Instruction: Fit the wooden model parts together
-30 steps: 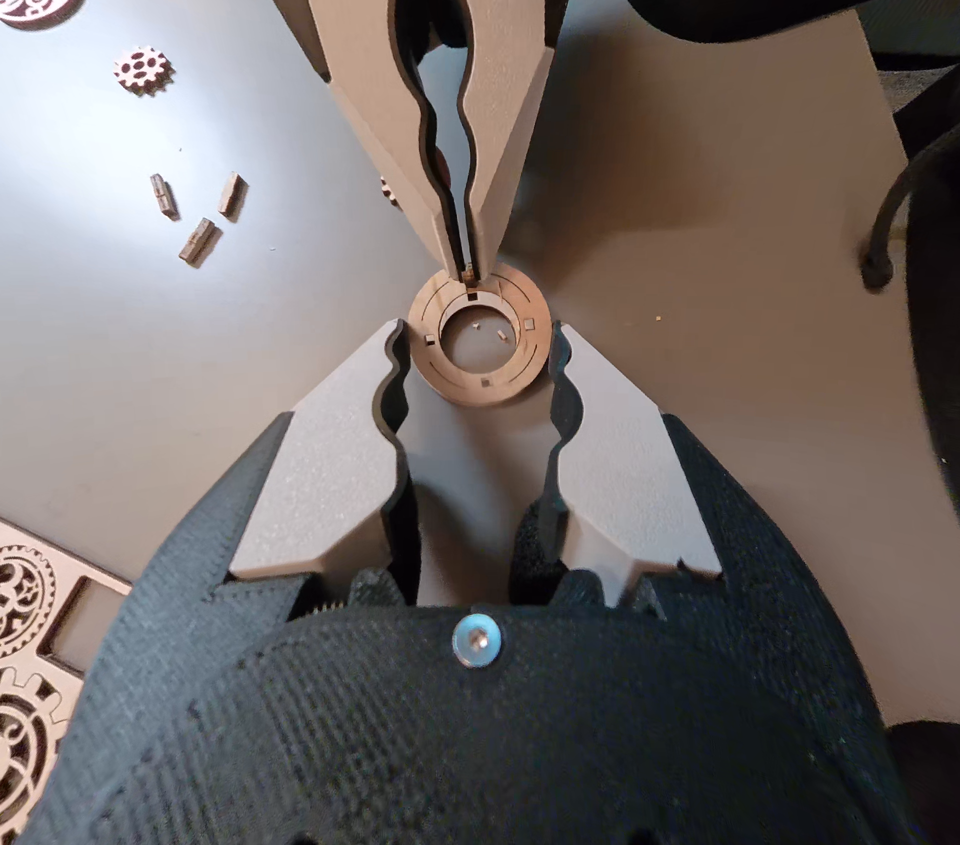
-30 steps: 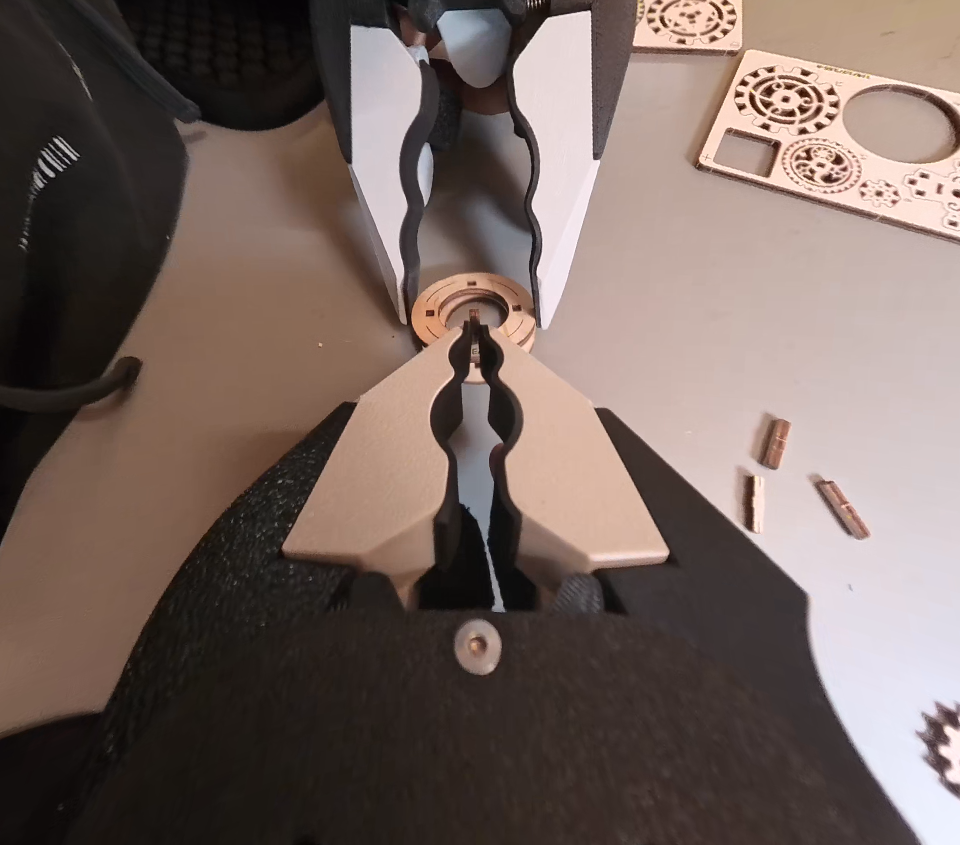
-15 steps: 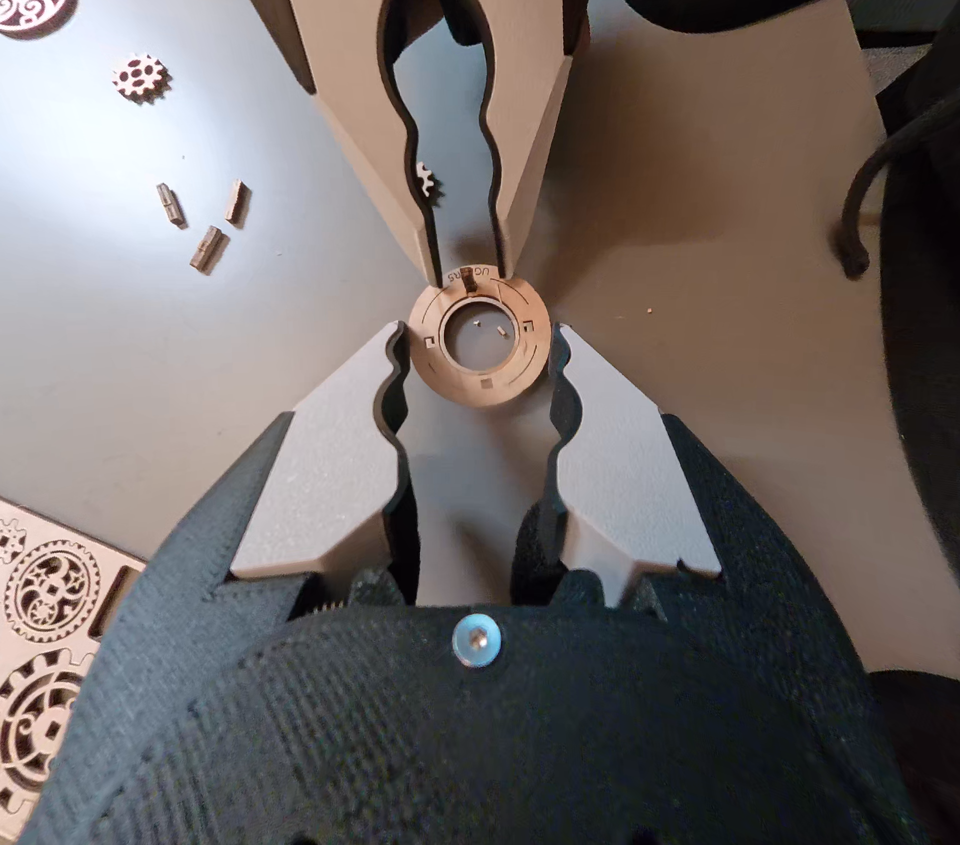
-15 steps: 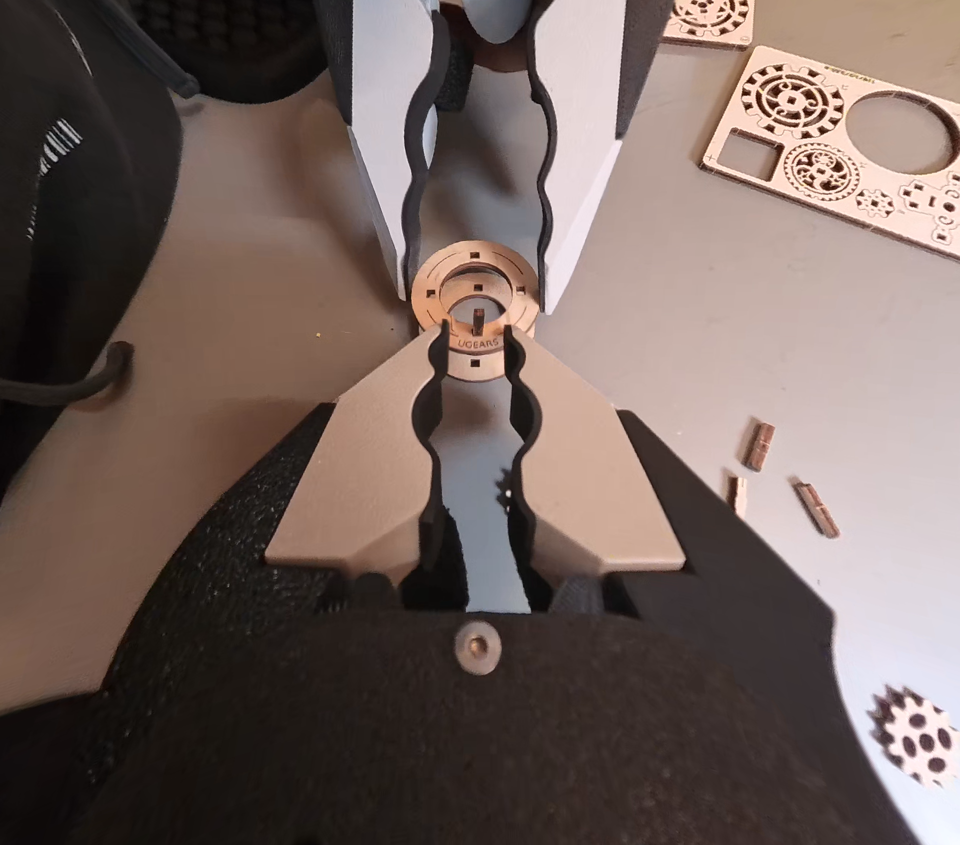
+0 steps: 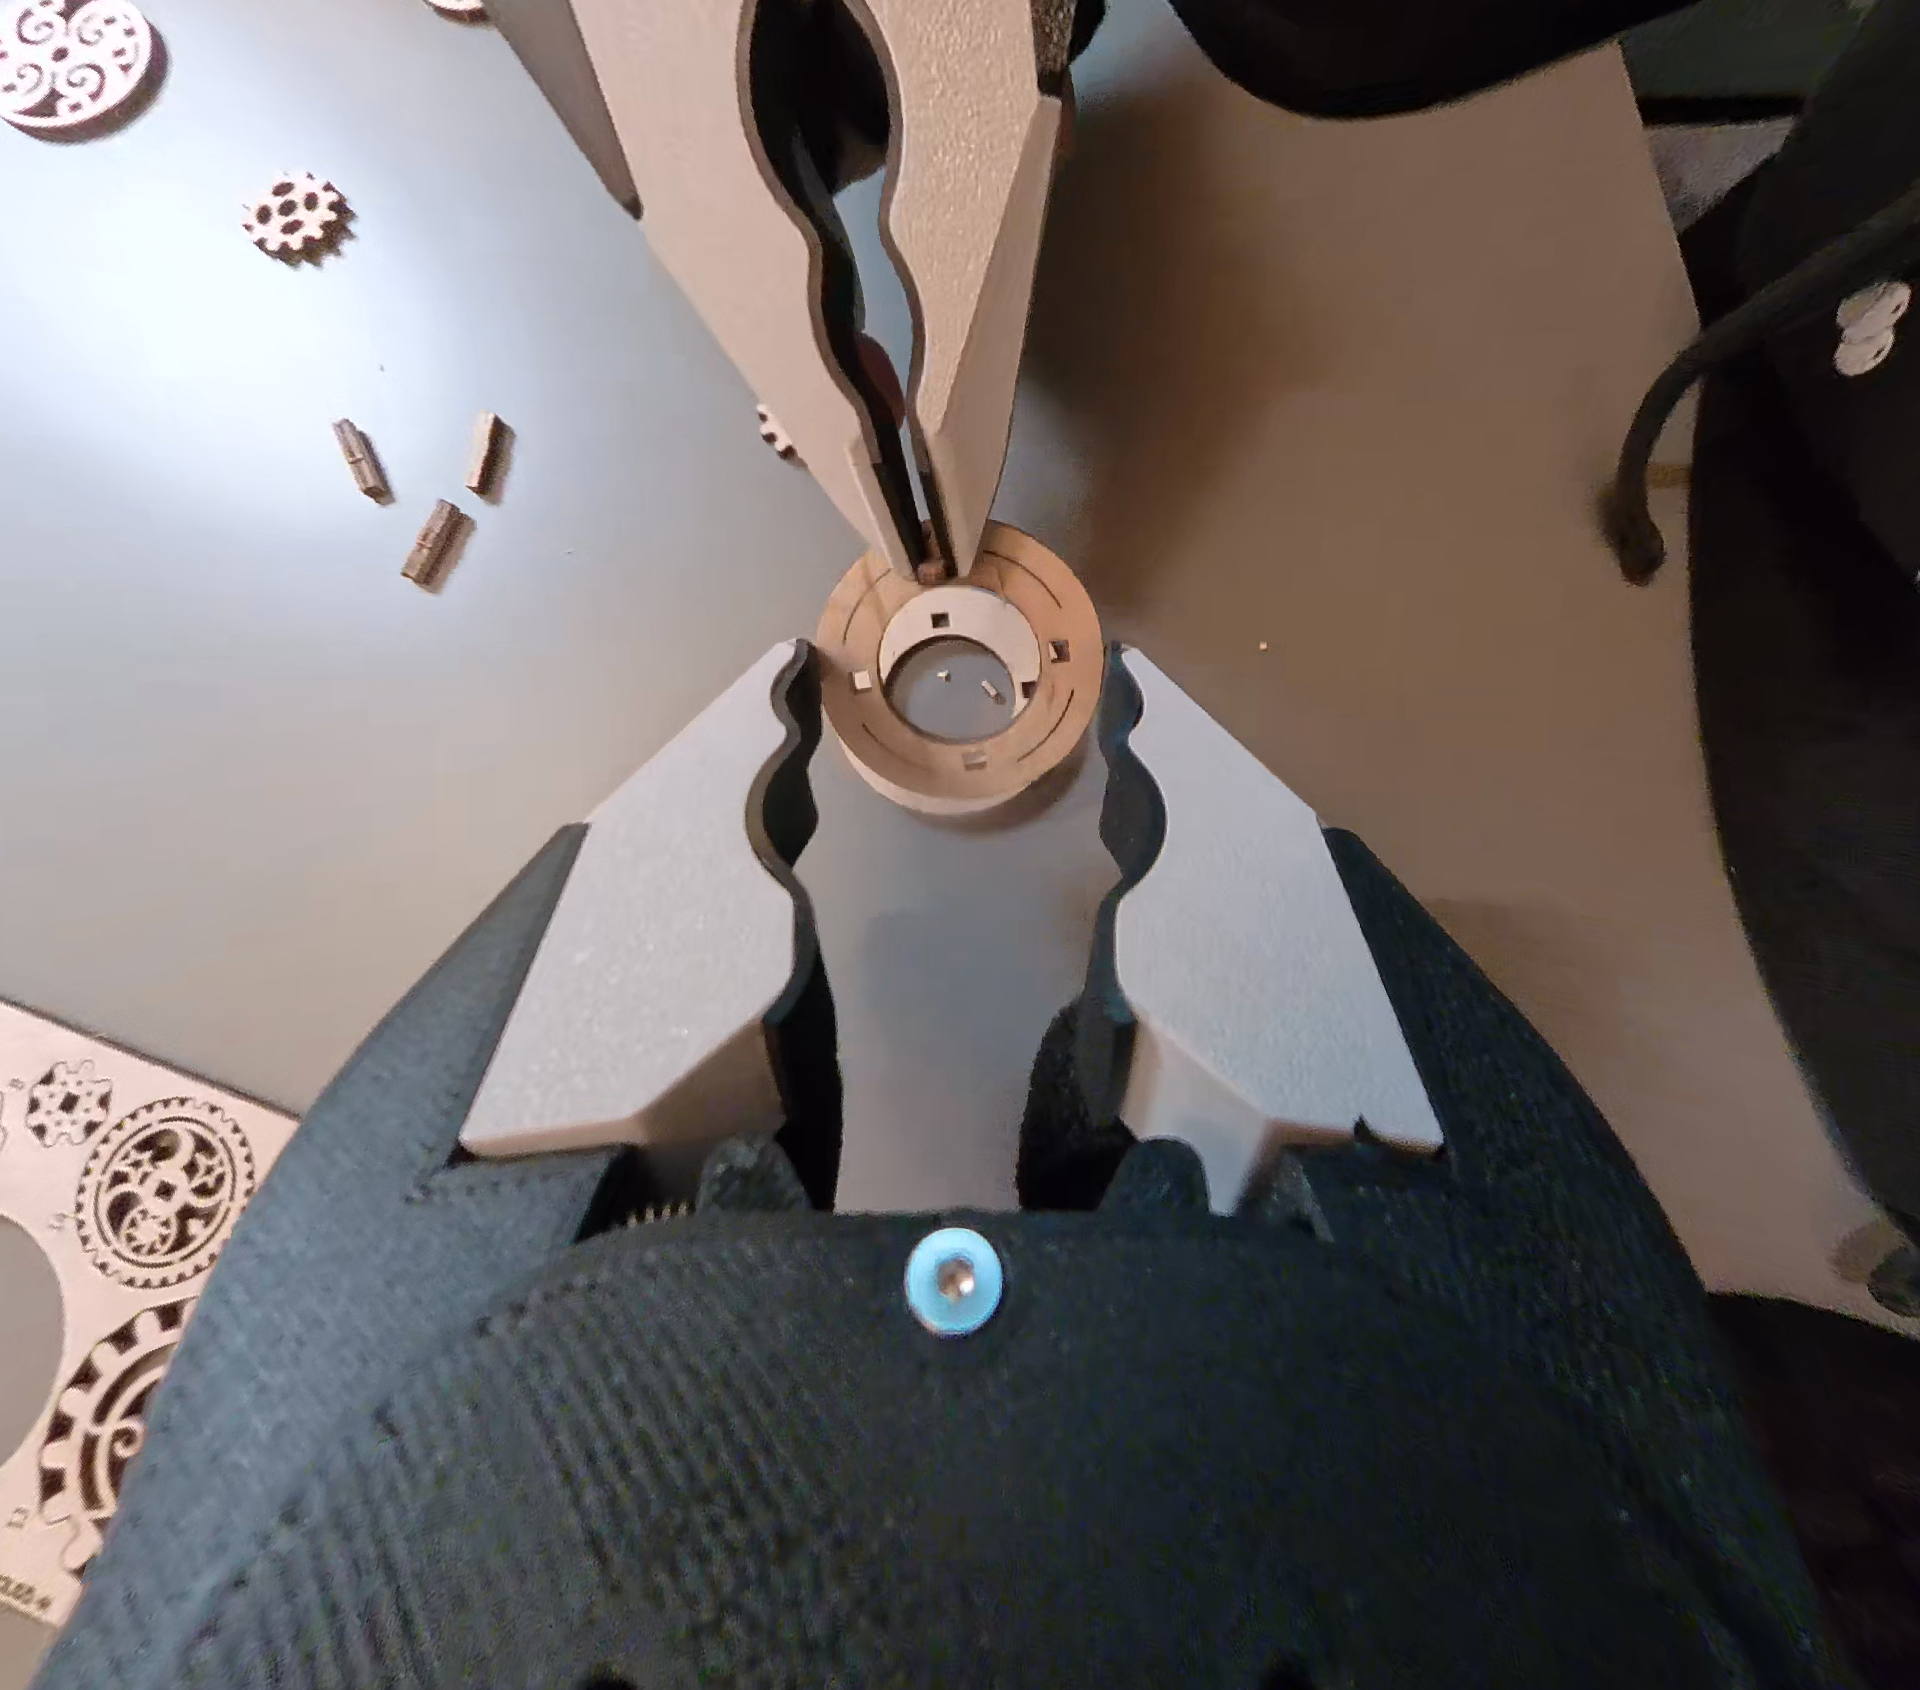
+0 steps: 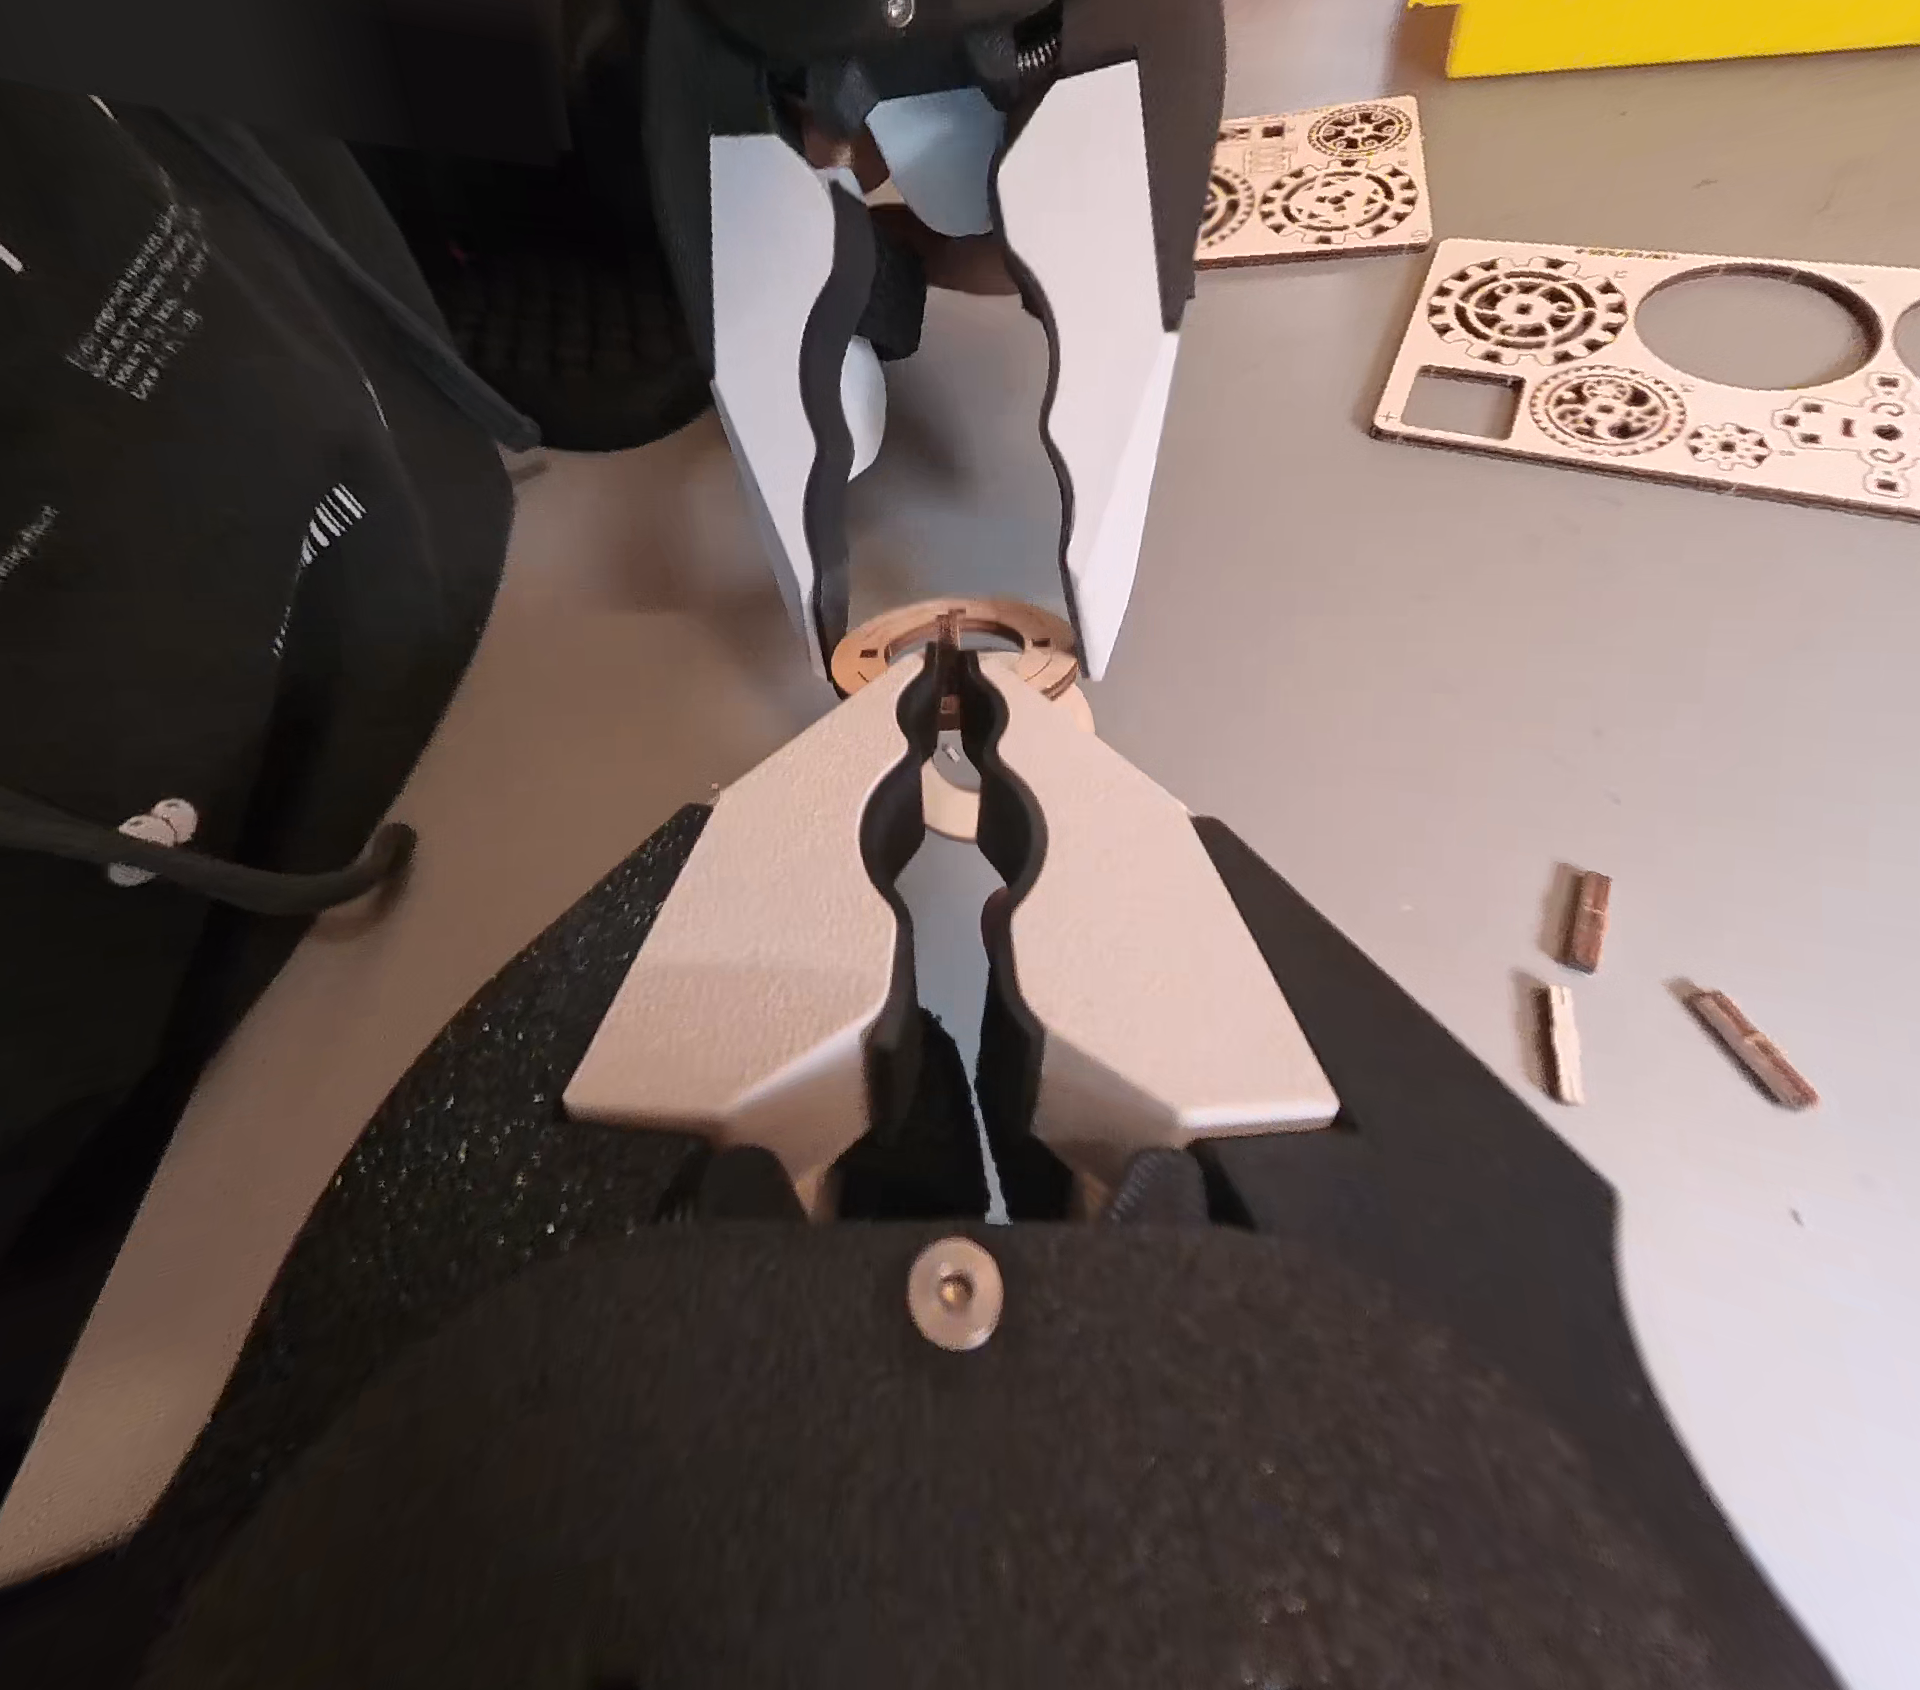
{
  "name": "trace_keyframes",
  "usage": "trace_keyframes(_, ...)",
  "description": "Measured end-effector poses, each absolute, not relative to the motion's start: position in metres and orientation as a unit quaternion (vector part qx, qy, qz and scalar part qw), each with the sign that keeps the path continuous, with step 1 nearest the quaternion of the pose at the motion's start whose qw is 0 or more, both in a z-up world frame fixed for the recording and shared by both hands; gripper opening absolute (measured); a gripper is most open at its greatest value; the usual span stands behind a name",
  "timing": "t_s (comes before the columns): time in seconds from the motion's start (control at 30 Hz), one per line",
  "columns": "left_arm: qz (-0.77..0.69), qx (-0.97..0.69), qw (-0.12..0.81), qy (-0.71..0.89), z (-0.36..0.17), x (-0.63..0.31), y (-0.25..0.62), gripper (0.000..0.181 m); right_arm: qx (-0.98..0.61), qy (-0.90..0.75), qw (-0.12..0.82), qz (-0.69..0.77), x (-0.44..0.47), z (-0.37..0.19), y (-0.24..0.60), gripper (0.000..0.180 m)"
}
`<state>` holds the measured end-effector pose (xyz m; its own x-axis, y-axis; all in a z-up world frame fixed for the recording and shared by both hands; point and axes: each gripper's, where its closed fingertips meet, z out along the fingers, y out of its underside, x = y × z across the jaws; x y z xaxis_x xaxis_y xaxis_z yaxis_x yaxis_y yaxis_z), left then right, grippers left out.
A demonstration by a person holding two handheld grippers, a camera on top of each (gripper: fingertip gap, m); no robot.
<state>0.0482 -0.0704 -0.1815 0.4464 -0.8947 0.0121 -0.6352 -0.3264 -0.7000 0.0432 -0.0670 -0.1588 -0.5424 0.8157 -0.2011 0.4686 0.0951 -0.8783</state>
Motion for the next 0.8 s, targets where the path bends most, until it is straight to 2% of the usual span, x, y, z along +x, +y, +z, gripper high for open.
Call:
trace_keyframes(0.1, -0.202, -0.792, 0.303, 0.491, -0.186, 0.047, -0.072, 0.053, -0.443, -0.730, 0.174, 0.490, 0.041, -0.164, -0.070, 0.000)
trace_keyframes(0.33, -0.266, -0.792, 0.348, 0.425, -0.174, 0.045, -0.068, 0.053, -0.443, -0.736, 0.207, 0.469, 0.044, -0.166, -0.061, 0.001)
trace_keyframes(0.6, -0.237, -0.801, 0.333, 0.438, -0.194, 0.051, -0.071, 0.053, -0.446, -0.780, 0.202, 0.390, 0.053, -0.194, -0.064, 0.002)
trace_keyframes(0.8, -0.229, -0.799, 0.335, 0.444, -0.196, 0.051, -0.070, 0.053, -0.442, -0.789, 0.204, 0.375, 0.051, -0.194, -0.064, 0.011)
